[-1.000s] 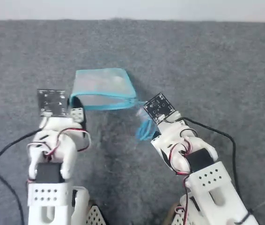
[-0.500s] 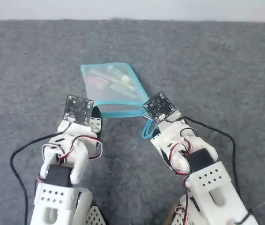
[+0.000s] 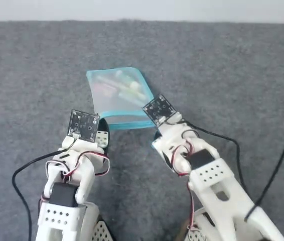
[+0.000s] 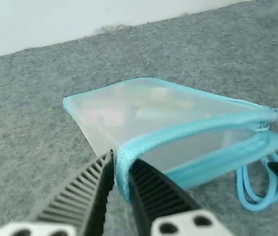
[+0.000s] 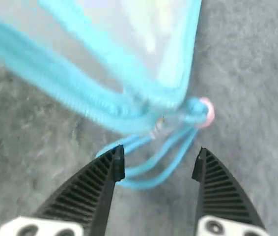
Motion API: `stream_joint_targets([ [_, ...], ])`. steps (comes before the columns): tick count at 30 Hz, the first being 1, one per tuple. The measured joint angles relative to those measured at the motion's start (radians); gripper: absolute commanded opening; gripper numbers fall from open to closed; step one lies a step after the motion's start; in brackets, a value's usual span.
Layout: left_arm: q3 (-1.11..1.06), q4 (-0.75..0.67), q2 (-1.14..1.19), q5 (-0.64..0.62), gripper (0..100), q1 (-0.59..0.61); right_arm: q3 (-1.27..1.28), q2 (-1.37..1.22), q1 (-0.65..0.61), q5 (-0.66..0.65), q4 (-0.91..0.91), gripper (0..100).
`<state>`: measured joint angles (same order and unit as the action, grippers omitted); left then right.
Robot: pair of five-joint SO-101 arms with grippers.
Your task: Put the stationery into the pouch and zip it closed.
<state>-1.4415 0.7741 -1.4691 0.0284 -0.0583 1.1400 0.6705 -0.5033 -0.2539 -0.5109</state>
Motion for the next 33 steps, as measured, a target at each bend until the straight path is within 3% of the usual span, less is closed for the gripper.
stream_joint_targets([
  [8, 0.000, 0.000, 0.000, 0.000, 1, -0.002, 0.000, -0.209, 0.005, 0.000, 0.318, 20.8],
  [14, 0.000, 0.000, 0.000, 0.000, 1, -0.005, -0.021, -0.299, 0.006, 0.000, 0.425, 0.0],
  [18, -0.005, 0.000, 0.000, 0.000, 1, -0.003, -0.029, -0.302, 0.043, 0.000, 0.428, 0.4],
  [22, -0.028, 0.000, -0.002, 0.000, 1, -0.006, -0.035, -0.226, 0.109, -0.002, 0.299, 0.6],
  [29, -0.080, -0.060, -0.006, 0.000, 1, -0.009, -0.035, 0.137, 0.149, -0.002, -0.201, 0.6],
  [33, -0.080, -0.061, -0.006, 0.021, 1, -0.084, -0.035, 0.351, 0.146, -0.002, -0.430, 0.6],
])
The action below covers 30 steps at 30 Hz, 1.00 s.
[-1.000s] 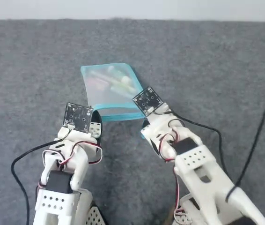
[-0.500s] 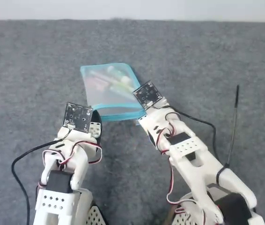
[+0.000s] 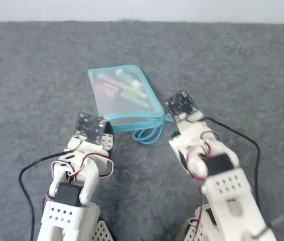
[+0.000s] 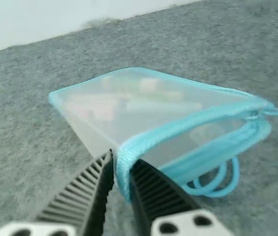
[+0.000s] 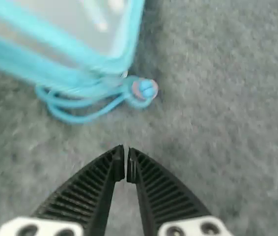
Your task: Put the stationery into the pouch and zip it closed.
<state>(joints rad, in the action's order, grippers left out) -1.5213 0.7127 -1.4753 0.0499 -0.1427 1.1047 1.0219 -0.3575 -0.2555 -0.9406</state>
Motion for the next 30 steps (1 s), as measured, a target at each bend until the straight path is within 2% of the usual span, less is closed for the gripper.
stream_joint_targets([
  [5, -0.017, 0.000, 0.000, 0.015, 1, -0.103, 0.000, 0.107, 0.000, -0.038, -0.135, 0.6],
  [9, -0.017, 0.000, 0.000, -0.008, 1, -0.121, 0.000, 0.071, 0.012, -0.081, -0.166, 0.6],
  [12, -0.017, -0.021, 0.000, -0.020, 1, -0.110, -0.014, 0.005, 0.028, -0.084, -0.166, 0.6],
  [17, -0.012, -0.063, 0.005, -0.020, 2, -0.014, -0.086, -0.114, 0.031, -0.084, -0.164, 0.6],
  [20, 0.035, -0.063, 0.072, -0.020, 2, -0.011, -0.115, -0.172, 0.026, -0.086, -0.126, 1.3],
  [26, 0.143, -0.061, 0.281, -0.057, 2, -0.043, -0.120, -0.236, -0.015, -0.084, -0.034, 20.3],
  [30, 0.173, -0.061, 0.377, -0.057, 2, -0.049, -0.120, -0.259, -0.091, -0.086, -0.003, 24.9],
])
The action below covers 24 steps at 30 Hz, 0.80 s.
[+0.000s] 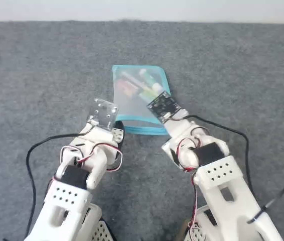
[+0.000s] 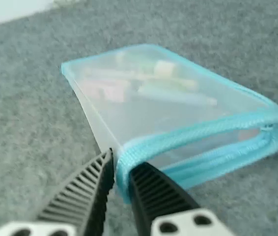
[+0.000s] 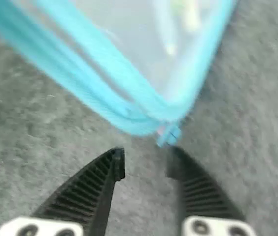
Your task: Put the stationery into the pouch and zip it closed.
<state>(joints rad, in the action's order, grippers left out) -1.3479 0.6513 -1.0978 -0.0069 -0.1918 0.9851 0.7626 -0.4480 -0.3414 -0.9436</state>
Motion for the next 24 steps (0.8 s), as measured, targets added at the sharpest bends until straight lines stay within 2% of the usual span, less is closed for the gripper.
stream_joint_targets([
  [6, 0.002, 0.000, 0.009, -0.006, 2, 0.000, 0.000, -0.101, -0.011, 0.000, 0.118, 24.9],
  [9, 0.002, 0.032, 0.009, -0.006, 2, 0.000, 0.000, -0.199, -0.012, -0.051, 0.176, 24.9],
  [13, 0.002, 0.077, -0.037, -0.006, 2, -0.002, 0.000, -0.328, 0.048, -0.072, 0.287, 24.6],
  [15, 0.002, 0.083, -0.051, -0.006, 2, -0.002, 0.000, -0.367, 0.074, -0.072, 0.325, 19.7],
  [19, 0.002, 0.083, -0.060, -0.008, 2, -0.002, 0.000, -0.377, 0.089, -0.072, 0.333, 0.0],
  [21, 0.002, 0.083, -0.060, -0.009, 2, -0.002, -0.002, -0.373, 0.086, -0.072, 0.316, 3.4],
  [24, 0.002, 0.083, -0.060, -0.009, 2, -0.002, -0.048, -0.327, 0.087, -0.041, 0.226, 0.2],
])
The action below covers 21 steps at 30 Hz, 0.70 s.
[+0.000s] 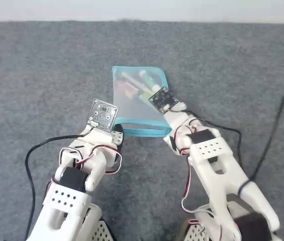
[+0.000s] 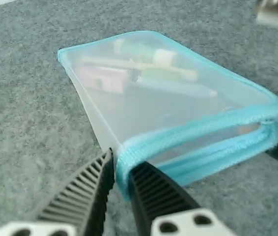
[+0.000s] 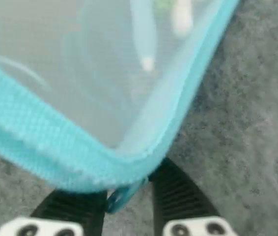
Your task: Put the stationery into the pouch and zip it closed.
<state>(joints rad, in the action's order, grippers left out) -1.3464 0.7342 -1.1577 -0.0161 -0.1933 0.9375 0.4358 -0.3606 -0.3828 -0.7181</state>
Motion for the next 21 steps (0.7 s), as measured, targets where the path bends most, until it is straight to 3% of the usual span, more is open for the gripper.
stream_joint_targets([
  [6, -0.009, -0.037, -0.002, 0.000, 2, 0.000, -0.212, 0.118, 0.000, 0.005, -0.376, 0.6],
  [13, -0.014, -0.040, -0.002, 0.000, 2, 0.000, -0.569, 0.054, 0.002, -0.061, -0.818, 0.6],
  [21, -0.014, -0.040, -0.002, 0.000, 2, -0.005, -0.632, -0.097, 0.003, -0.077, -0.925, 0.9],
])
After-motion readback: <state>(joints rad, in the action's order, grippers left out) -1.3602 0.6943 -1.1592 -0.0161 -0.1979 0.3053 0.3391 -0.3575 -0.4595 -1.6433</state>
